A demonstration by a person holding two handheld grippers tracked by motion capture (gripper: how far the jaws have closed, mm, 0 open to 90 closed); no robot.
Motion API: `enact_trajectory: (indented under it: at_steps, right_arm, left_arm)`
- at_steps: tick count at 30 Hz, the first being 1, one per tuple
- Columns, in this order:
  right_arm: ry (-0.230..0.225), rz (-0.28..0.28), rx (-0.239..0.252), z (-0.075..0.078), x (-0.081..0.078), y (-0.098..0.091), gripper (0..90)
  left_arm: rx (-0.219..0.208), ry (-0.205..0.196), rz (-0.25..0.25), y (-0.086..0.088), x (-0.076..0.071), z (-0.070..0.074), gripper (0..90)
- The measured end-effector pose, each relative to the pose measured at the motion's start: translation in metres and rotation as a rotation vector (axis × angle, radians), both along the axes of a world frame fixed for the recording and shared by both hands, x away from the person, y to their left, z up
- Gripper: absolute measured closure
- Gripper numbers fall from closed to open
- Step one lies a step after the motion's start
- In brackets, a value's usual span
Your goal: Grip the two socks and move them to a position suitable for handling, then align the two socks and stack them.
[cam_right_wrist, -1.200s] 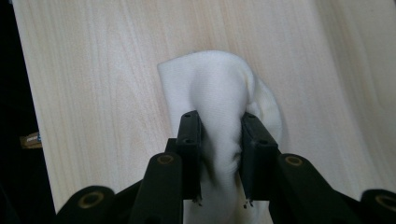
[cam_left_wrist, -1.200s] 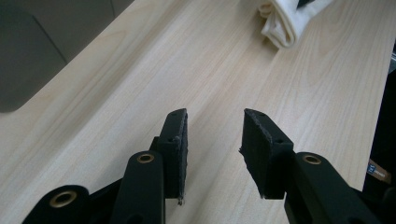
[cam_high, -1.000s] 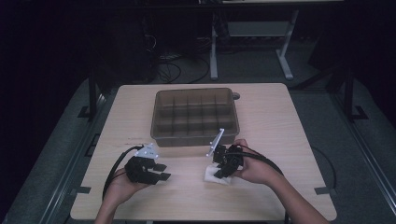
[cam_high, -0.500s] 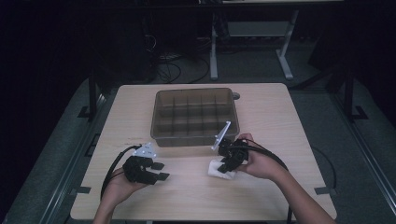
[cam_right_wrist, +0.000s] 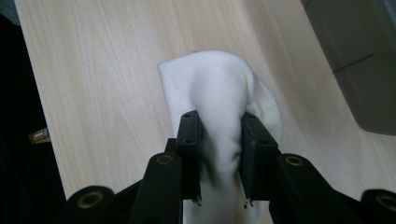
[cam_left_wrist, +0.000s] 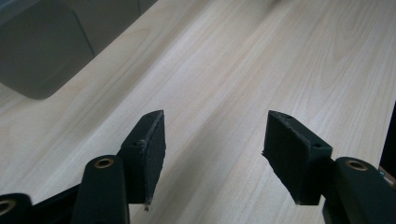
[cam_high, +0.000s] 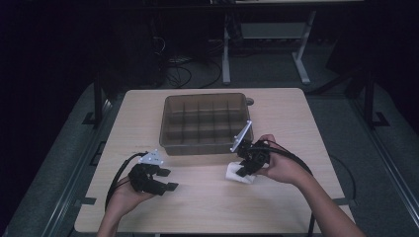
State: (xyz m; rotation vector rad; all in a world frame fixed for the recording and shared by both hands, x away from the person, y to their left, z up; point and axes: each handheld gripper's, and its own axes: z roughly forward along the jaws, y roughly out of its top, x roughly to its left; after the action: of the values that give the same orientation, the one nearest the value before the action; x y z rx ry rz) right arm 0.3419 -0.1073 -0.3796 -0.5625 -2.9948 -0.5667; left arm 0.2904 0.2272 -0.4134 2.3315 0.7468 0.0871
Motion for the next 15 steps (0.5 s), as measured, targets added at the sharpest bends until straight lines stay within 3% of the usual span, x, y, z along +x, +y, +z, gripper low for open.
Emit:
enact_trajectory:
  at_steps: [15]
  right_arm:
    - [-0.007,-0.007,-0.013,0.015,0.005,-0.004,71.7]
  left_arm:
    - [-0.013,0.0,0.008,0.001,0.0,0.001,32.2]
